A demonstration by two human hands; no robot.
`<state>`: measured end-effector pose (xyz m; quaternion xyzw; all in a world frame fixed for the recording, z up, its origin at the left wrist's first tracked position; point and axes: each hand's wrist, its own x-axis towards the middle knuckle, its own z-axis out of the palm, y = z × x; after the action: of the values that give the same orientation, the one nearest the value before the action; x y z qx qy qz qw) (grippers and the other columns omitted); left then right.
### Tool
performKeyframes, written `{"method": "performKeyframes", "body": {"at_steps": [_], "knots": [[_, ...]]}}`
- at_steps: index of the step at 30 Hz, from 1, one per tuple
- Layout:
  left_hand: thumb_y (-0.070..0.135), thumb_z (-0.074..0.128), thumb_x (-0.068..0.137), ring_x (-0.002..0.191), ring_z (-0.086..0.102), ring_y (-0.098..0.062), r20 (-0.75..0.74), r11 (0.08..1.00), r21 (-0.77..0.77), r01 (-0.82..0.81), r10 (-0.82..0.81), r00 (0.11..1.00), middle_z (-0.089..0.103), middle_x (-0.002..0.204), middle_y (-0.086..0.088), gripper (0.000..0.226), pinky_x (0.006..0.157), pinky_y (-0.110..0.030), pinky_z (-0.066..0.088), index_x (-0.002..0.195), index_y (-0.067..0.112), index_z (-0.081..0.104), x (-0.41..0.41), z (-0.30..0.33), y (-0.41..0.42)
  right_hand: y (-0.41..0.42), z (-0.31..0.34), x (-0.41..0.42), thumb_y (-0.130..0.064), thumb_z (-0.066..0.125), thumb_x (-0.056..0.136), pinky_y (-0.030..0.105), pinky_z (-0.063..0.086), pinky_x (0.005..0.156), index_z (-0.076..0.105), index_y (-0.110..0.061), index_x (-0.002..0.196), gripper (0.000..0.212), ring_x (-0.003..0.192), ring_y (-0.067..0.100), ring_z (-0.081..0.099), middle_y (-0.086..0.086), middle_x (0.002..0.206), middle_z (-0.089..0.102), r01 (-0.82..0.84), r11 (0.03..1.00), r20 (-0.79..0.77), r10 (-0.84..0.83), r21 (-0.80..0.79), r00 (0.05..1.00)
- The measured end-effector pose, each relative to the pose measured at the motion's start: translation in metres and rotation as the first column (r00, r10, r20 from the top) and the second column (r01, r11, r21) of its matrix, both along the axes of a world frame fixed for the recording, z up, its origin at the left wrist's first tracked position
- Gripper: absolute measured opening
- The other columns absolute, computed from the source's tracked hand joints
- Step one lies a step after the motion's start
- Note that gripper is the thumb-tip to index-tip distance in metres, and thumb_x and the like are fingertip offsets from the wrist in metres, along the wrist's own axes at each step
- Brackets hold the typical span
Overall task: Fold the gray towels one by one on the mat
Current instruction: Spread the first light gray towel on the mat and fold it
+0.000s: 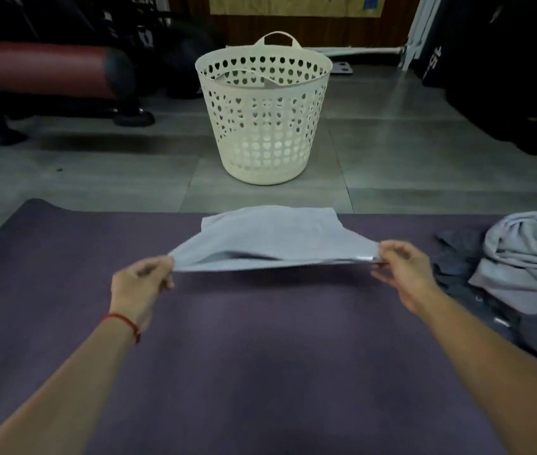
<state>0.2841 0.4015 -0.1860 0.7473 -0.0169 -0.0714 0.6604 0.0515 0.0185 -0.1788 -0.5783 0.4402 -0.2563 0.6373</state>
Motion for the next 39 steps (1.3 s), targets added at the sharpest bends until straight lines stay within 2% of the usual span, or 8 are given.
{"method": "performKeyframes", "body": {"at_steps": [6, 15, 20, 23, 27, 31, 36, 39], "knots": [[-0.006, 0.066, 0.09, 0.05, 0.051, -0.021, -0.282, 0.955, 0.263, 0.137, -0.06, 0.958, 0.059, 0.065, -0.015, 0.013, 0.047, -0.022, 0.048, 0.1, 0.001, 0.069, -0.069, -0.111, 0.07, 0.054, -0.097, -0.072, -0.003, 0.06, 0.092, 0.037, 0.057, 0.058, 0.053, -0.016, 0.104, 0.019, 0.061, 0.024, 0.061, 0.02, 0.09, 0.068, -0.078, 0.996, -0.302, 0.088, 0.042, 0.949], [-0.003, 0.063, 0.093, 0.059, 0.054, -0.012, -0.385, 0.772, 0.435, 0.463, -0.305, 0.871, 0.07, 0.08, -0.005, 0.026, 0.065, -0.024, 0.052, 0.088, 0.017, 0.079, -0.096, -0.123, 0.109, 0.074, -0.107, -0.145, -0.002, 0.056, 0.097, 0.034, 0.042, 0.052, 0.054, -0.027, 0.091, 0.026, 0.058, 0.018, 0.057, 0.008, 0.078, 0.061, -0.437, 0.899, -0.471, 0.393, 0.016, 0.79], [0.008, 0.077, 0.084, 0.076, 0.067, -0.005, -0.35, 0.499, 0.621, 0.604, -0.513, 0.784, 0.075, 0.087, 0.015, 0.035, 0.082, -0.022, 0.055, 0.099, 0.04, 0.076, -0.085, -0.106, 0.123, 0.069, -0.102, -0.16, -0.017, 0.076, 0.088, 0.026, 0.05, 0.074, 0.075, -0.043, 0.104, 0.031, 0.073, 0.009, 0.061, -0.018, 0.074, 0.066, -0.562, 0.827, -0.517, 0.487, 0.014, 0.704], [0.004, 0.077, 0.082, 0.077, 0.065, -0.007, -0.202, 0.358, 0.794, 0.49, -0.606, 0.769, 0.072, 0.095, 0.012, 0.049, 0.077, -0.015, 0.049, 0.095, 0.05, 0.068, -0.073, -0.097, 0.112, 0.06, -0.093, -0.151, -0.008, 0.077, 0.085, 0.019, 0.051, 0.082, 0.072, -0.046, 0.111, 0.047, 0.083, 0.008, 0.066, -0.006, 0.083, 0.071, -0.62, 0.784, -0.488, 0.554, 0.032, 0.675], [0.01, 0.078, 0.084, 0.083, 0.061, -0.006, -0.008, 0.558, 0.742, 0.371, -0.547, 0.837, 0.065, 0.094, 0.007, 0.029, 0.075, -0.007, 0.044, 0.1, 0.034, 0.078, -0.057, -0.068, 0.086, 0.047, -0.085, -0.12, -0.006, 0.079, 0.083, 0.01, 0.05, 0.079, 0.075, -0.038, 0.098, 0.036, 0.087, 0.005, 0.069, -0.018, 0.095, 0.075, -0.557, 0.813, -0.483, 0.423, -0.171, 0.767], [0.007, 0.073, 0.089, 0.083, 0.06, 0.016, 0.012, 0.766, 0.561, 0.315, -0.388, 0.921, 0.061, 0.102, 0.015, 0.029, 0.081, 0.002, 0.042, 0.092, 0.035, 0.07, -0.011, -0.048, 0.052, 0.015, -0.078, -0.07, -0.024, 0.078, 0.086, 0.009, 0.045, 0.073, 0.068, -0.042, 0.092, 0.021, 0.087, 0.014, 0.061, -0.006, 0.103, 0.062, -0.451, 0.812, -0.487, 0.243, -0.372, 0.839], [0.017, 0.063, 0.096, 0.086, 0.058, -0.017, -0.088, 0.899, 0.328, 0.291, -0.278, 0.957, 0.066, 0.09, -0.003, 0.011, 0.086, -0.038, 0.051, 0.089, 0.018, 0.071, 0.082, -0.056, -0.013, -0.046, -0.074, 0.024, -0.033, 0.065, 0.095, 0.025, 0.045, 0.072, 0.065, -0.017, 0.101, 0.017, 0.088, 0.012, 0.055, 0.002, 0.103, 0.063, -0.366, 0.861, -0.394, 0.218, -0.353, 0.893], [0.026, 0.064, 0.094, 0.081, 0.057, -0.019, -0.062, 0.896, 0.381, 0.227, -0.221, 0.973, 0.064, 0.086, -0.002, 0.013, 0.08, -0.042, 0.052, 0.084, 0.019, 0.069, 0.132, -0.075, -0.053, -0.076, -0.086, 0.075, -0.04, 0.058, 0.094, 0.031, 0.042, 0.064, 0.065, -0.012, 0.1, 0.029, 0.079, 0.016, 0.053, -0.001, 0.09, 0.062, -0.372, 0.862, -0.436, 0.205, -0.343, 0.877]]}}
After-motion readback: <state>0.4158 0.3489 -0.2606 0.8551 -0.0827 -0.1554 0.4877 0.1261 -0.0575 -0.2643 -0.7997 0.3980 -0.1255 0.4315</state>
